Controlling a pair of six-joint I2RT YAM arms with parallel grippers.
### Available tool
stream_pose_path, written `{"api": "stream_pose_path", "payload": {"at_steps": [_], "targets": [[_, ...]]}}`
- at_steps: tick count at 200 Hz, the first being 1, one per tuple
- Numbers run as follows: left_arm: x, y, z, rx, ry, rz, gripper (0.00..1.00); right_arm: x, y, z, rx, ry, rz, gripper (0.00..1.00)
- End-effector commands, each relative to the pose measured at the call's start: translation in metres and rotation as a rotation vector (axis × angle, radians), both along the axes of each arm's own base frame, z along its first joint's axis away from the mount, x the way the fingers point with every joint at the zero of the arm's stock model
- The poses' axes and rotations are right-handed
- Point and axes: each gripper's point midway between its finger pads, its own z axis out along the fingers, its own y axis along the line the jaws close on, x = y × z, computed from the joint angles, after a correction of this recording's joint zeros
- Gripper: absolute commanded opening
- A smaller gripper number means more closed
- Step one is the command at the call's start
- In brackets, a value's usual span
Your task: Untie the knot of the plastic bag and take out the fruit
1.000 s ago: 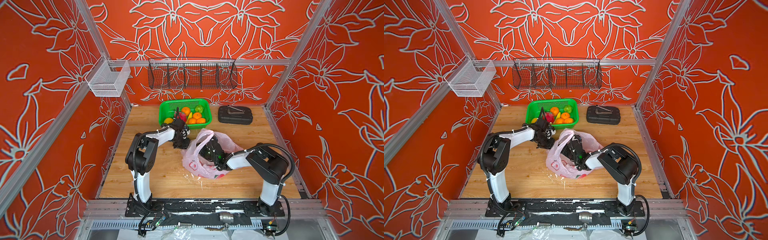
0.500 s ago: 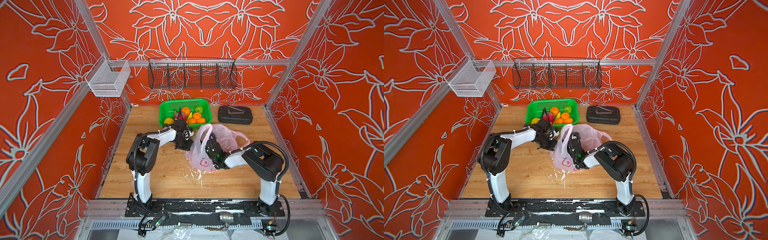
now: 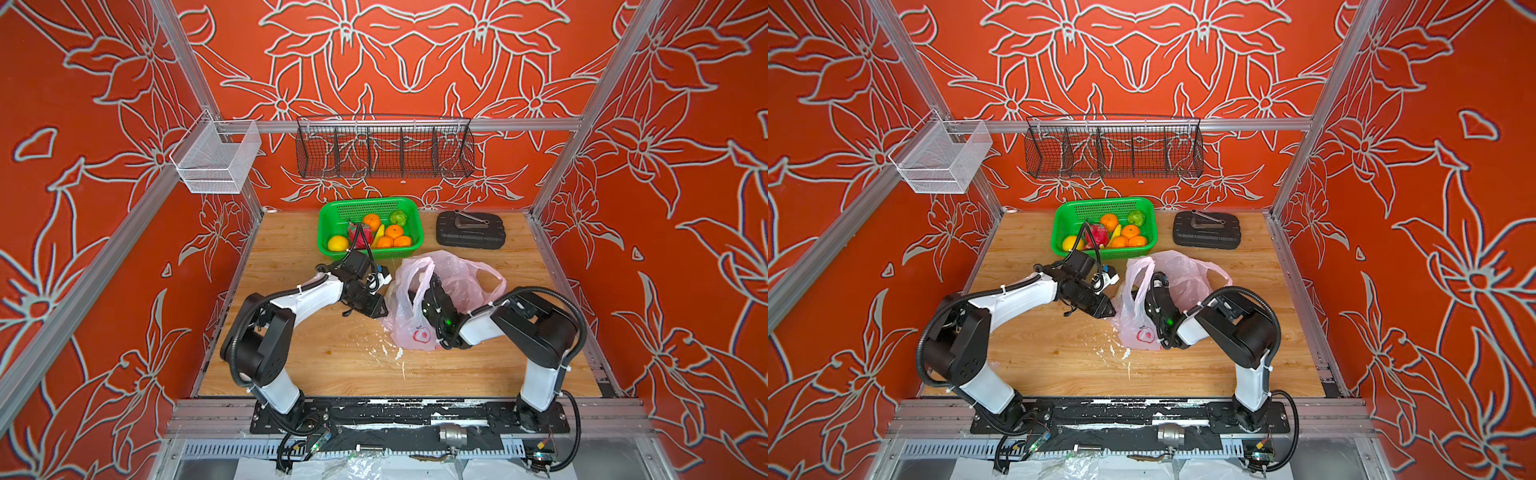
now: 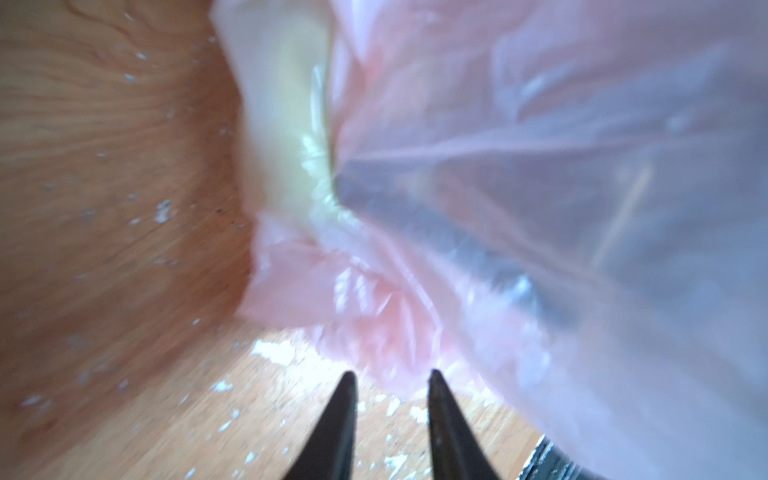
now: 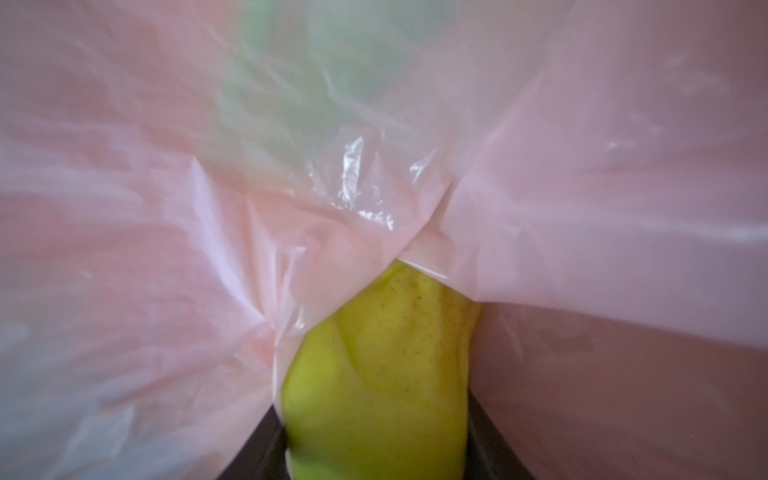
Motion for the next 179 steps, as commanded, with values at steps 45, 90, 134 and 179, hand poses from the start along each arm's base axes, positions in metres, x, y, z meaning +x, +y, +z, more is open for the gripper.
{"api": "stream_pose_path", "payload": {"at_steps": [45, 90, 134, 179], "targets": [[0.039, 0.011, 0.050, -0.050, -0.048, 0.285, 0.68, -0.032, -0.008, 0.031, -0.003, -0.106, 0.136, 0.37], [0.051, -0.024, 0.056, -0.273, 0.130, 0.378, 0.93, -0.058, -0.003, 0.042, -0.017, -0.212, 0.295, 0.36], [0.045, -0.032, 0.037, -0.292, 0.212, 0.354, 0.76, -0.054, 0.008, 0.065, 0.049, -0.238, 0.313, 0.37], [0.035, -0.034, 0.018, -0.297, 0.270, 0.340, 0.37, -0.045, -0.001, 0.054, 0.055, -0.189, 0.223, 0.45]]}}
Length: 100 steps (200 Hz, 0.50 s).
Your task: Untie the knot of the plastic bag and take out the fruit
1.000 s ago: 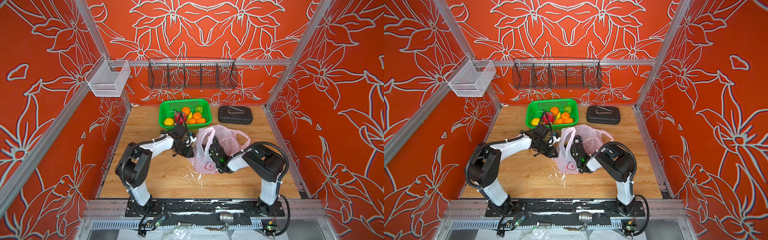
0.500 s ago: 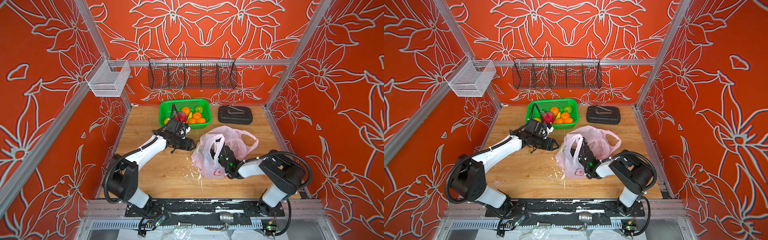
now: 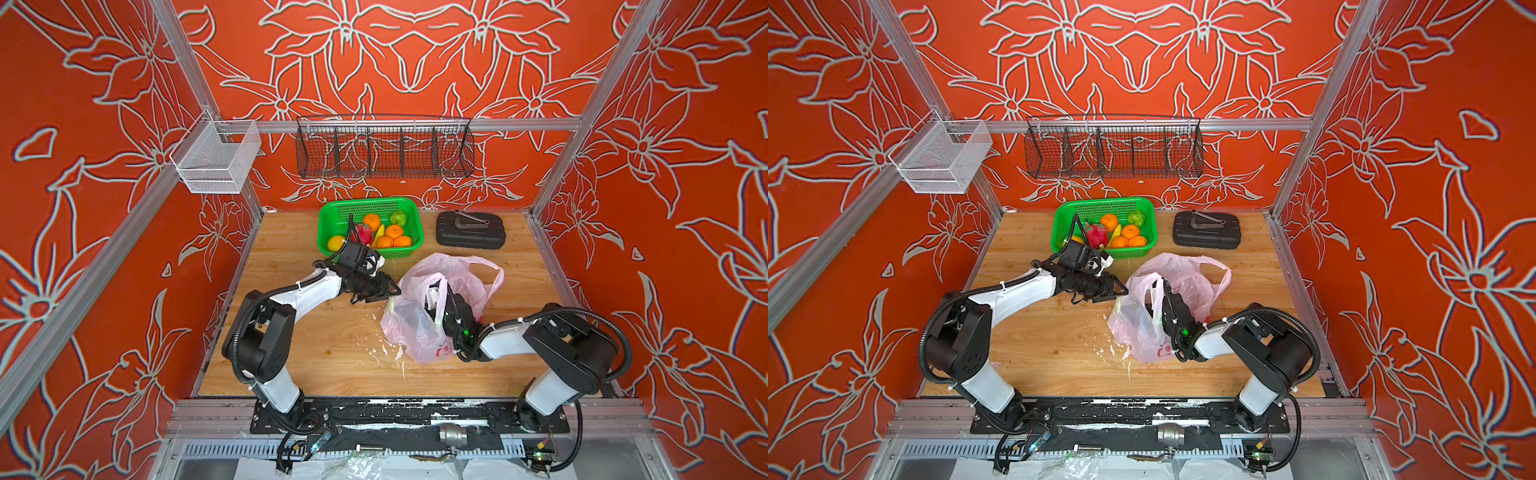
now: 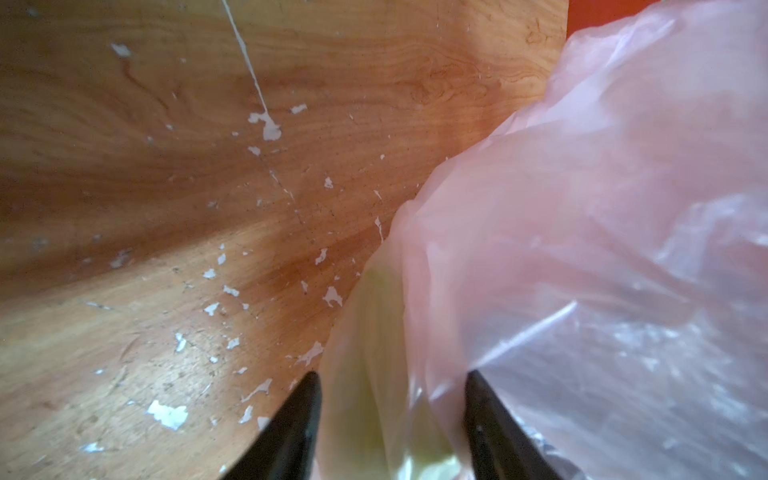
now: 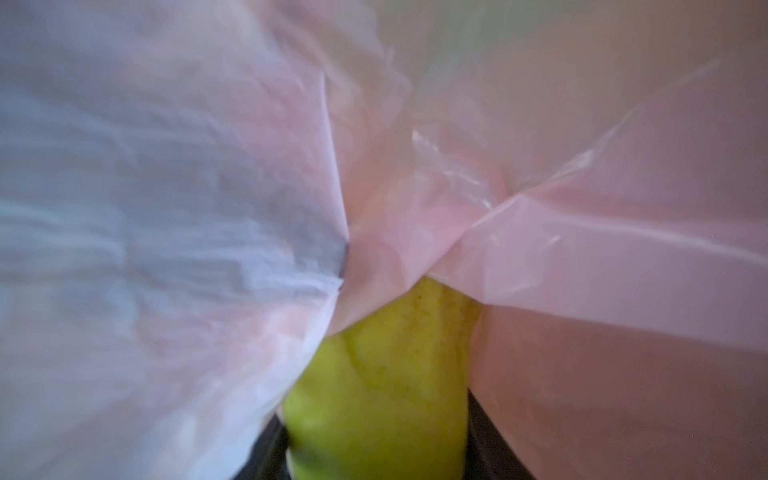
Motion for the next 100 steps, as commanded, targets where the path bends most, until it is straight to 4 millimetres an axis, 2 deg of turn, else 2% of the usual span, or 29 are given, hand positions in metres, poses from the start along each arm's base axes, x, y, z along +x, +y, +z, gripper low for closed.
{"api": "stream_pose_path", "payload": {"at_steps": [1, 12, 35, 71, 100], "targets": [[-0.006, -0.003, -0.012, -0.020, 0.047, -0.011, 0.35, 0.013, -0.001, 0.019, 0.073, -0.024, -0.059, 0.45], [-0.008, -0.005, -0.015, -0.034, 0.054, -0.017, 0.22, 0.014, -0.002, 0.017, 0.089, -0.012, -0.068, 0.49], [-0.008, -0.004, -0.017, -0.037, 0.051, -0.019, 0.00, 0.013, -0.006, 0.008, 0.101, 0.024, -0.083, 0.62], [-0.008, -0.002, -0.018, -0.011, 0.020, -0.043, 0.00, 0.012, -0.022, -0.004, 0.102, 0.055, -0.132, 0.71], [-0.012, -0.006, -0.016, -0.039, 0.006, -0.093, 0.00, 0.014, -0.029, -0.004, 0.111, 0.064, -0.146, 0.71]]}}
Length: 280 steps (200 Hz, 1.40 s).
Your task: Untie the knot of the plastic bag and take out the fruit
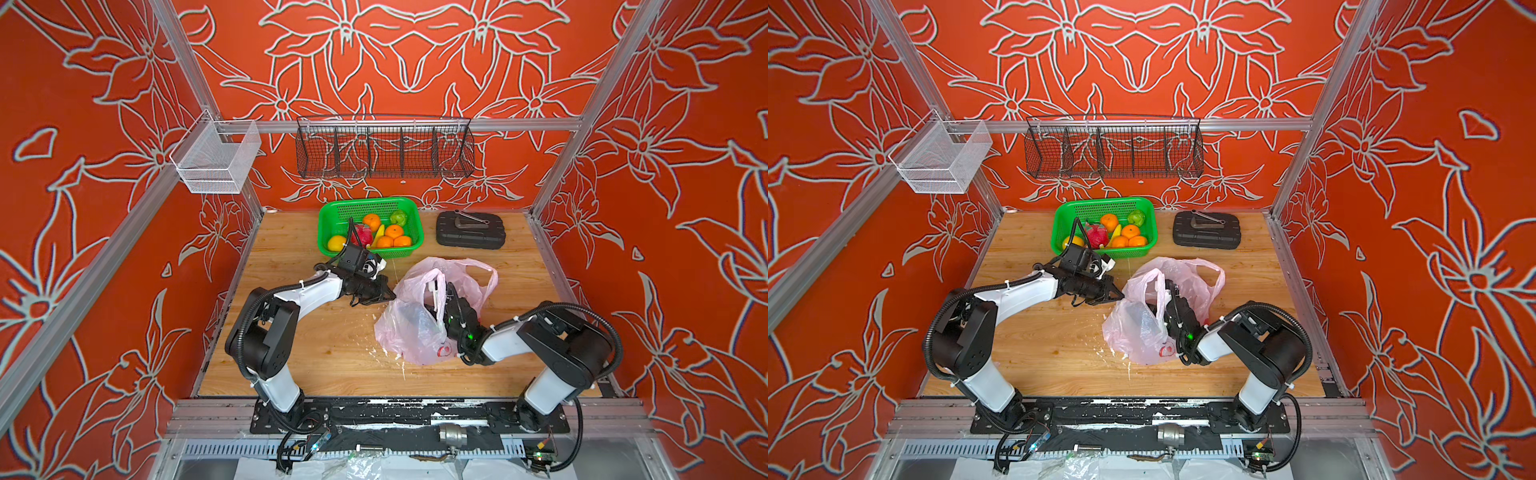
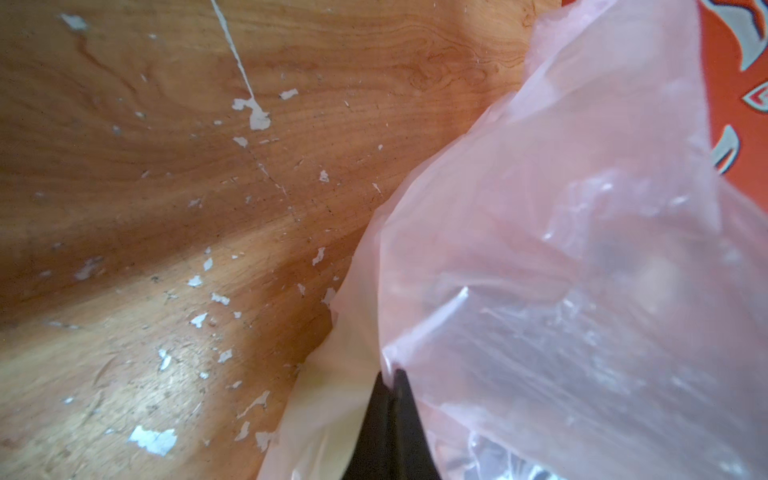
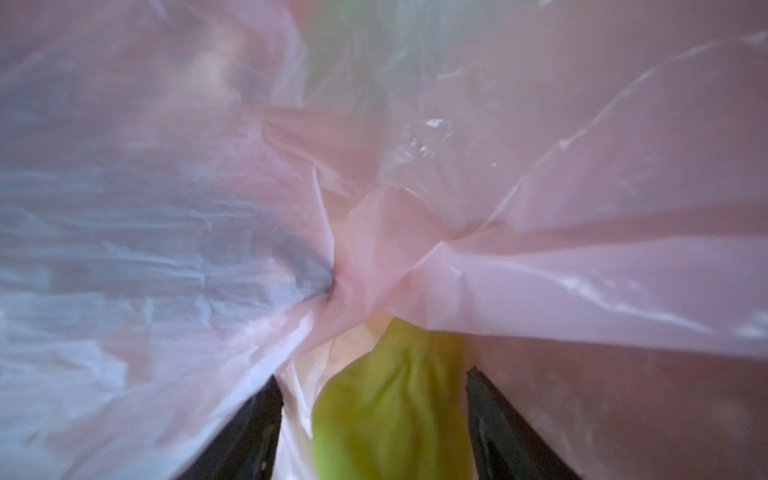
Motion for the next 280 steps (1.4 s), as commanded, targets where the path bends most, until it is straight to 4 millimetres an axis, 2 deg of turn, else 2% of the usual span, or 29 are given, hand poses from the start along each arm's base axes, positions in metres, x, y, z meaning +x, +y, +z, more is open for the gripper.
{"api": "stream_pose_path", "payload": {"at_steps": [1, 22, 34, 55, 82, 99, 127, 163, 196, 217, 249, 264, 280], "targets": [[-0.009, -0.003, -0.007, -0.010, 0.008, -0.060, 0.00, 0.008, -0.008, 0.009, 0.045, -0.011, -0.048, 0.71], [-0.009, -0.001, -0.010, 0.004, 0.006, -0.056, 0.00, 0.008, -0.006, 0.007, 0.034, -0.003, -0.032, 0.69], [-0.006, -0.004, -0.010, -0.016, 0.003, -0.048, 0.00, 0.004, 0.005, 0.006, 0.029, 0.009, 0.035, 0.71], [0.003, -0.007, -0.011, -0.033, -0.004, -0.027, 0.00, -0.005, 0.020, -0.009, 0.004, 0.078, 0.106, 0.73], [0.014, -0.005, -0.020, -0.003, -0.003, 0.019, 0.00, -0.005, 0.013, -0.025, -0.012, 0.092, 0.068, 0.74], [0.019, -0.006, -0.021, -0.013, -0.010, 0.043, 0.00, -0.003, 0.020, -0.033, -0.043, 0.130, 0.093, 0.73], [0.034, -0.007, -0.017, -0.017, -0.035, 0.096, 0.00, -0.003, 0.035, -0.033, -0.020, 0.144, 0.151, 0.71], [0.050, -0.005, -0.003, -0.025, -0.108, 0.150, 0.00, -0.005, 0.037, -0.024, -0.006, 0.108, 0.173, 0.82], [0.058, -0.017, 0.016, -0.095, -0.133, 0.136, 0.00, -0.003, 0.050, -0.031, -0.047, 0.138, 0.227, 0.83], [0.056, -0.021, 0.018, -0.104, -0.128, 0.123, 0.00, 0.002, 0.047, -0.041, -0.048, 0.158, 0.180, 0.76], [0.045, -0.015, 0.010, -0.066, -0.114, 0.108, 0.00, 0.009, 0.036, -0.046, -0.023, 0.164, 0.100, 0.57], [0.042, -0.009, 0.006, -0.031, -0.110, 0.110, 0.00, 0.011, 0.032, -0.041, -0.005, 0.149, 0.077, 0.47], [0.041, -0.002, 0.006, -0.006, -0.120, 0.118, 0.00, 0.011, 0.021, -0.035, 0.007, 0.126, 0.035, 0.41]]}}
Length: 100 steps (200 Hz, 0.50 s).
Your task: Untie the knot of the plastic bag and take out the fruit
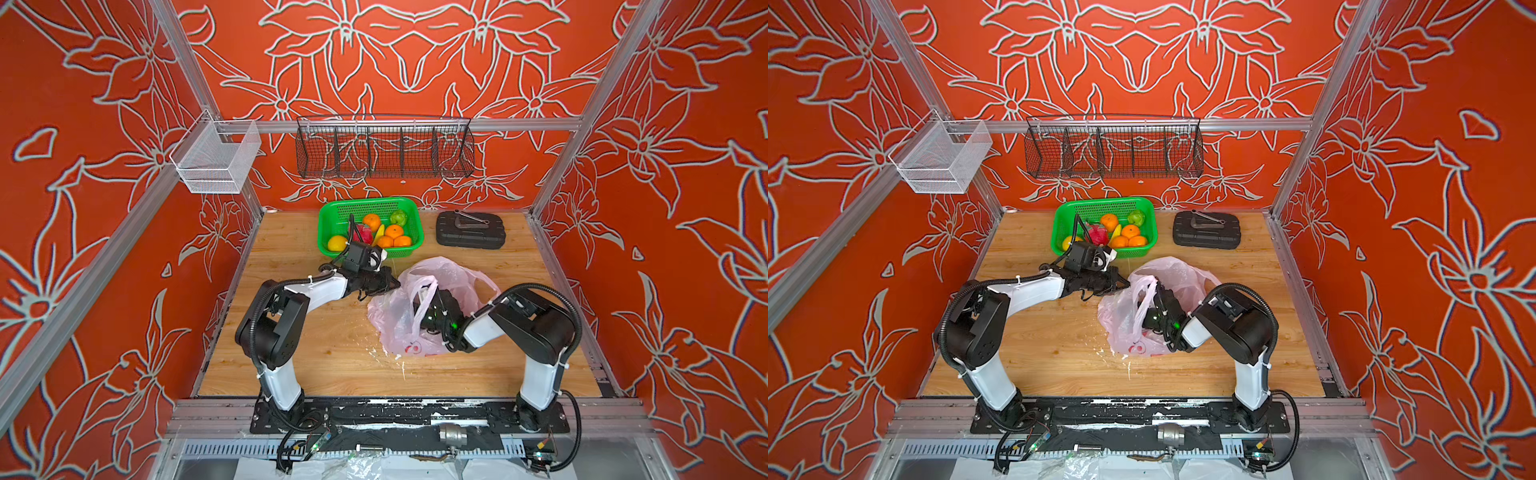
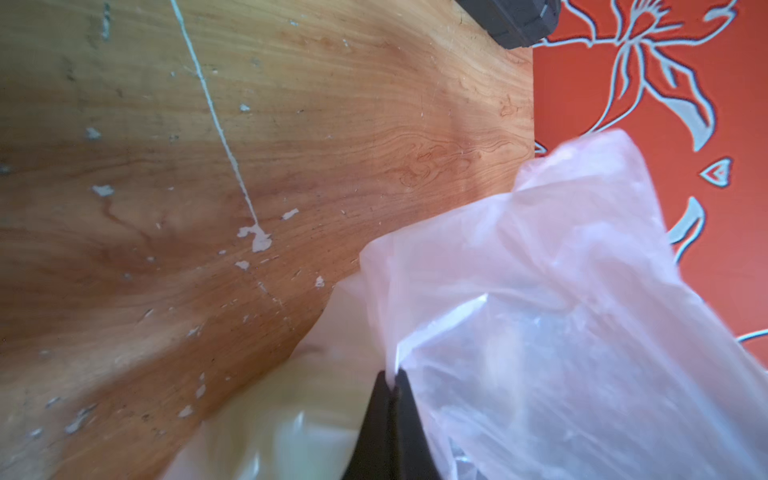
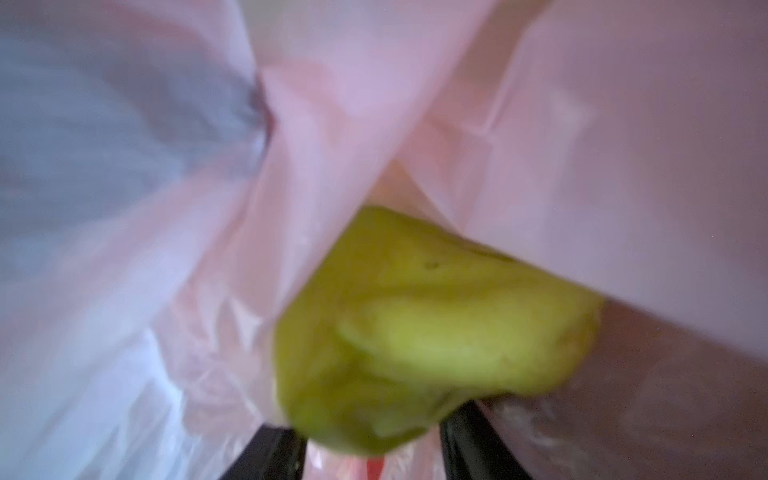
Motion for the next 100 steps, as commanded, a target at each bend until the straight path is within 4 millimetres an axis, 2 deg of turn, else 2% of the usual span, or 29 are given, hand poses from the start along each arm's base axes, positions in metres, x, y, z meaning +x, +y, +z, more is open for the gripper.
{"api": "stream_pose_path", "payload": {"at_steps": [1, 24, 47, 74, 86, 100], "targets": [[-0.005, 0.008, 0.010, 0.029, -0.033, -0.006, 0.00, 0.003, -0.017, 0.003, 0.014, -0.014, -0.085, 0.41], [-0.003, 0.020, 0.016, 0.040, -0.050, 0.010, 0.00, 0.000, -0.033, 0.012, 0.006, -0.043, -0.115, 0.36], [-0.006, 0.029, 0.014, 0.055, -0.055, -0.001, 0.00, -0.005, -0.046, 0.020, -0.027, -0.070, -0.119, 0.33], [-0.019, 0.030, -0.008, 0.080, -0.013, -0.049, 0.00, -0.007, -0.061, 0.027, -0.141, -0.121, -0.134, 0.34], [-0.026, 0.033, -0.021, 0.084, 0.012, -0.041, 0.00, -0.006, -0.065, 0.031, -0.205, -0.157, -0.117, 0.37], [-0.031, 0.034, -0.027, 0.075, 0.020, -0.034, 0.19, -0.005, -0.063, 0.034, -0.290, -0.174, -0.064, 0.44]]}}
